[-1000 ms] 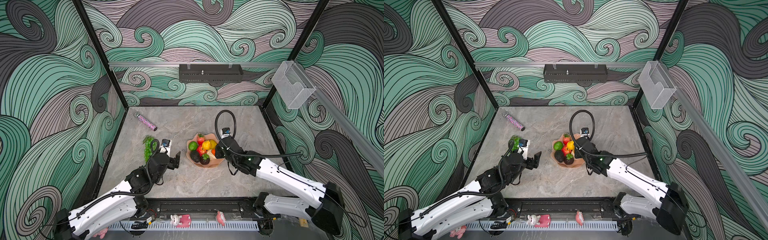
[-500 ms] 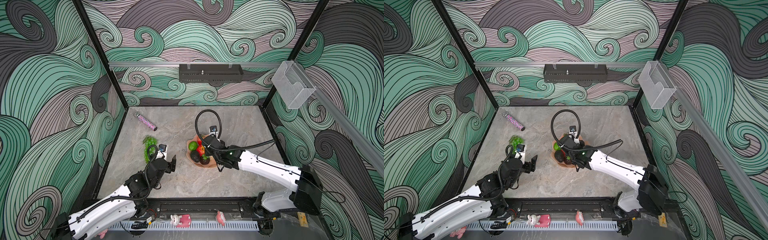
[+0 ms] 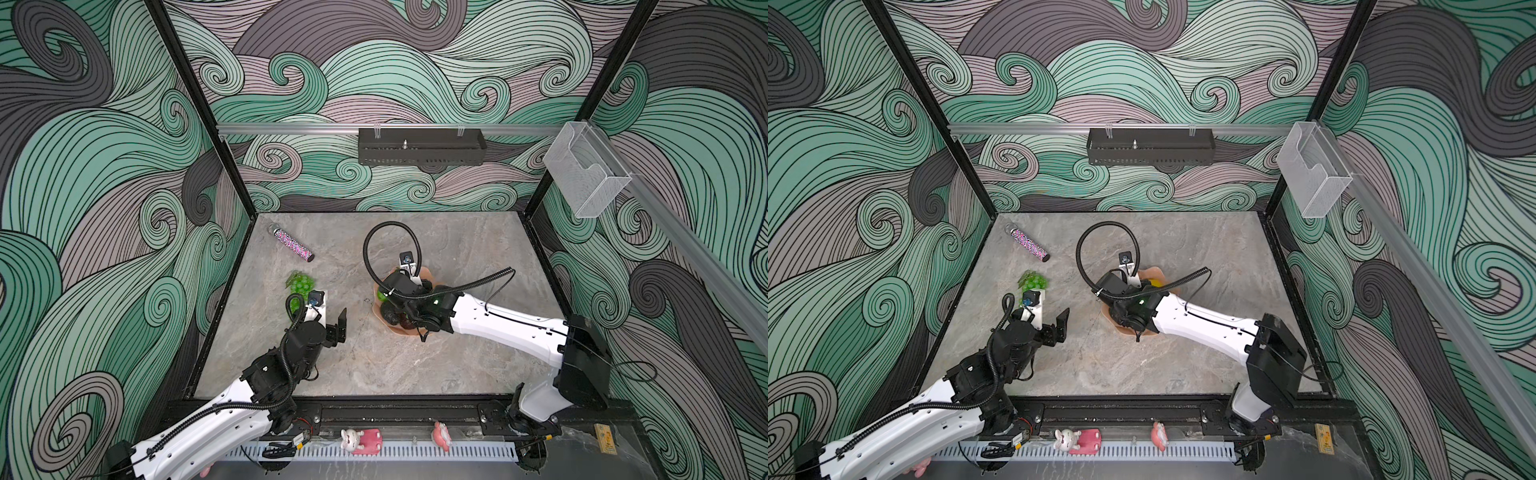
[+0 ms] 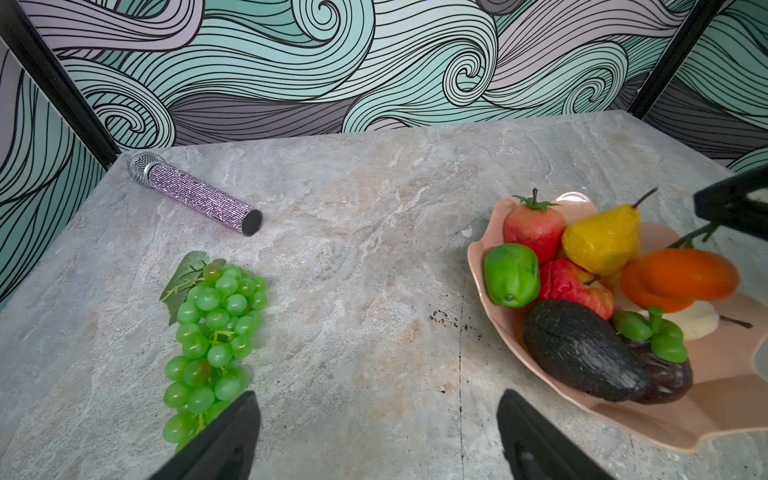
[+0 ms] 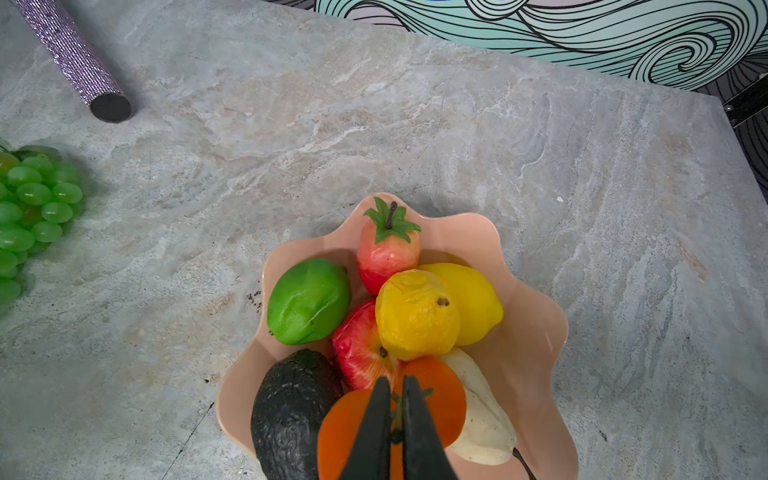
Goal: Place and organize the fake fruits in the fruit bowl
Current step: 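Lower the cherry tomatoes into the bowl and open the right gripper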
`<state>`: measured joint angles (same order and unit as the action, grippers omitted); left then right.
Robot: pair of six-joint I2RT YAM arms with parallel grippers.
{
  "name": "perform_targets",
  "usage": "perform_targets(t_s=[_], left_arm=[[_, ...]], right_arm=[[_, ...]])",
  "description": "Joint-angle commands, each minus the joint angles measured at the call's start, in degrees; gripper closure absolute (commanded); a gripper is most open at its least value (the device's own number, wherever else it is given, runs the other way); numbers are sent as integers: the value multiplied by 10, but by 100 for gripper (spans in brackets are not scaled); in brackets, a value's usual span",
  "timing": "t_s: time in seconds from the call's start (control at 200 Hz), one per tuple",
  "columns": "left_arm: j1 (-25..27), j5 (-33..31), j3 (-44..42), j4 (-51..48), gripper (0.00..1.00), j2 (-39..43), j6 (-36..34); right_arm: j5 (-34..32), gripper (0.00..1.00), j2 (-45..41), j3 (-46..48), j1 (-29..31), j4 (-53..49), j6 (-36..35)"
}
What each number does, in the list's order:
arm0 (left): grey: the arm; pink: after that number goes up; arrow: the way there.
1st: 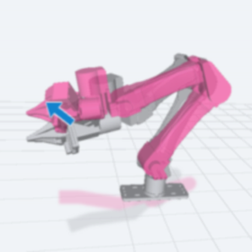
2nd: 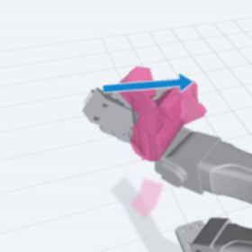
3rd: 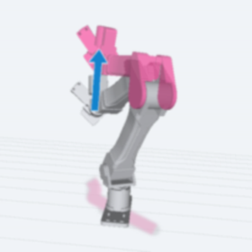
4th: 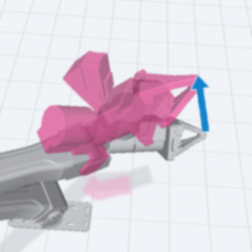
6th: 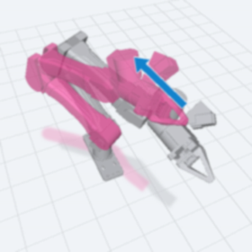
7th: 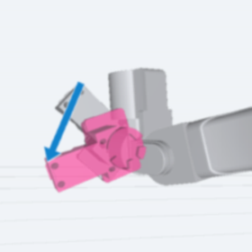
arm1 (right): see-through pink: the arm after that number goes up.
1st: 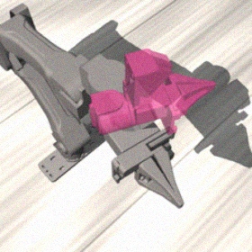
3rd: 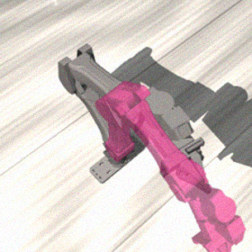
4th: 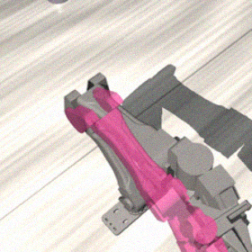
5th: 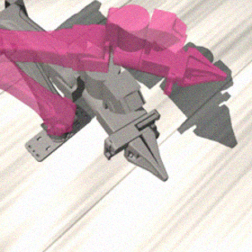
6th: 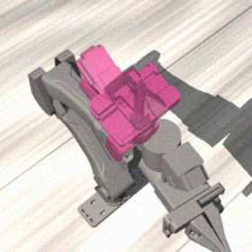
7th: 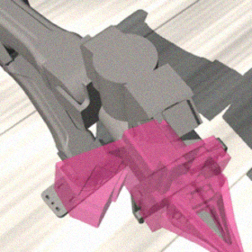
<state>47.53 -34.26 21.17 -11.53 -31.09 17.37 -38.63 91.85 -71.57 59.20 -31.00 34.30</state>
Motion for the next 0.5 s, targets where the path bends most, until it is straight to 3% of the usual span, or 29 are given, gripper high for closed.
perform_targets(t_s=[0.0,0.495], left_arm=[[-4,-8,-1,11,9,6,-3],[-5,-11,0,13,9,-9,-3]], right_arm=[[-15,88,6,-11,2,-16,9],[56,81,36,-27,1,0,-3]])
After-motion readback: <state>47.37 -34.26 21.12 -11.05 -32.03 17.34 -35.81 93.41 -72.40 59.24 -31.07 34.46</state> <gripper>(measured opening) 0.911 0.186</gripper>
